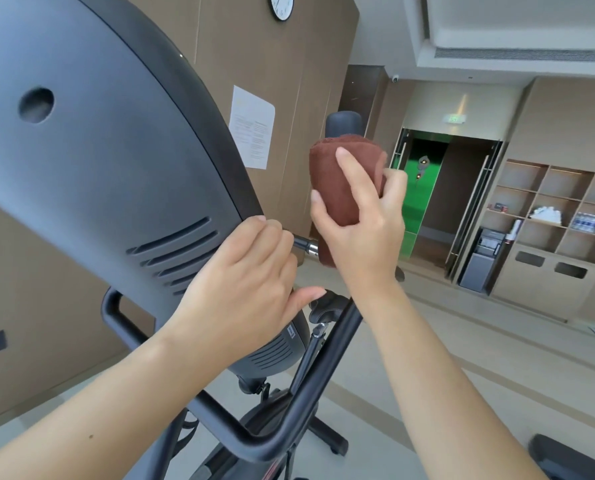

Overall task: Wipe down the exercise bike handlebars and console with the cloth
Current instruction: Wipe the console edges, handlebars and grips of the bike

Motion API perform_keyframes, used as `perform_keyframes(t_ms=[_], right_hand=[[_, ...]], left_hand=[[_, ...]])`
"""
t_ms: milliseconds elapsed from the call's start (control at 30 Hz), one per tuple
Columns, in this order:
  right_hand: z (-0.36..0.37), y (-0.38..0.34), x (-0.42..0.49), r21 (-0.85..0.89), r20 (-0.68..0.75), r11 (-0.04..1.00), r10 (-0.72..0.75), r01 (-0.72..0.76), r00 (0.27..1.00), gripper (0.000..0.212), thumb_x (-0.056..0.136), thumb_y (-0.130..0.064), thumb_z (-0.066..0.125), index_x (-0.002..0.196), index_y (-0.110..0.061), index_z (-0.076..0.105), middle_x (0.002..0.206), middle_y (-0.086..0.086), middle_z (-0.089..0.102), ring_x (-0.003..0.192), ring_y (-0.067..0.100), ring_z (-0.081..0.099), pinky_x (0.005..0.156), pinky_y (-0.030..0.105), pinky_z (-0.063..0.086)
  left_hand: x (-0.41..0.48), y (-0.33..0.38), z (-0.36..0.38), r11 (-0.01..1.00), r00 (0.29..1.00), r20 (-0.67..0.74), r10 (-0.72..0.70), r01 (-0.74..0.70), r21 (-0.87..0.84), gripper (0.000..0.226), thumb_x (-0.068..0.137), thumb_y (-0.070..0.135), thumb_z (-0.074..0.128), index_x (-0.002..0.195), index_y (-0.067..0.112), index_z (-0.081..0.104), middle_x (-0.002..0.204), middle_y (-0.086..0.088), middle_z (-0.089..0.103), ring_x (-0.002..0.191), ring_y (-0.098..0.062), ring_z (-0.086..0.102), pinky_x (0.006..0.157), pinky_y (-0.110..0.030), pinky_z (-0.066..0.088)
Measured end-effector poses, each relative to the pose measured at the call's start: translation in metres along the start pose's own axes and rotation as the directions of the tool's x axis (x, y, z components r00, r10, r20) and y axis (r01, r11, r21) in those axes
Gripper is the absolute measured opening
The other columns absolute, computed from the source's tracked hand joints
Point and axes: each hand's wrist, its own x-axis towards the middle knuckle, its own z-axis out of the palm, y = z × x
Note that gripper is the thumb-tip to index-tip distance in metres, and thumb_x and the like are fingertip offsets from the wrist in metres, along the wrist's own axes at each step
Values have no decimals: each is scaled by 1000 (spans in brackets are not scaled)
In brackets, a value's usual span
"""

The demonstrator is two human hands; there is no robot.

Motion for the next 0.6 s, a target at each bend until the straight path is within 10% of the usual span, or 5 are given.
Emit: perform_keyframes(t_ms=[267,400,600], right_hand=[[-9,49,-81,-68,112,991,-110,118,988,50,75,-27,70,120,-27,49,105,5,38,89,16,51,70,20,48],[-26,69,-109,60,181,997,42,-54,983,49,73,-27,69,119,-26,50,106,3,40,96,10,49,76,20,51],[-13,39,-83,234,-35,965,129,-117,991,50,73,-24,73,118,-19,52,107,5,43,103,-1,46,87,12,42]], left_hand=[[-1,2,0,1000,1000,-20,-17,17,2,58,99,41,28,71,3,61,76,-11,60,84,-29,59,92,-37,31],[-1,1,-1,1000,1000,-6,-16,16,-9,58,100,40,28,74,1,62,78,-12,61,85,-30,60,92,-38,30],[-1,5,0,999,999,3,-48,48,-10,54,100,39,31,74,1,60,79,-13,61,86,-30,60,93,-38,30]])
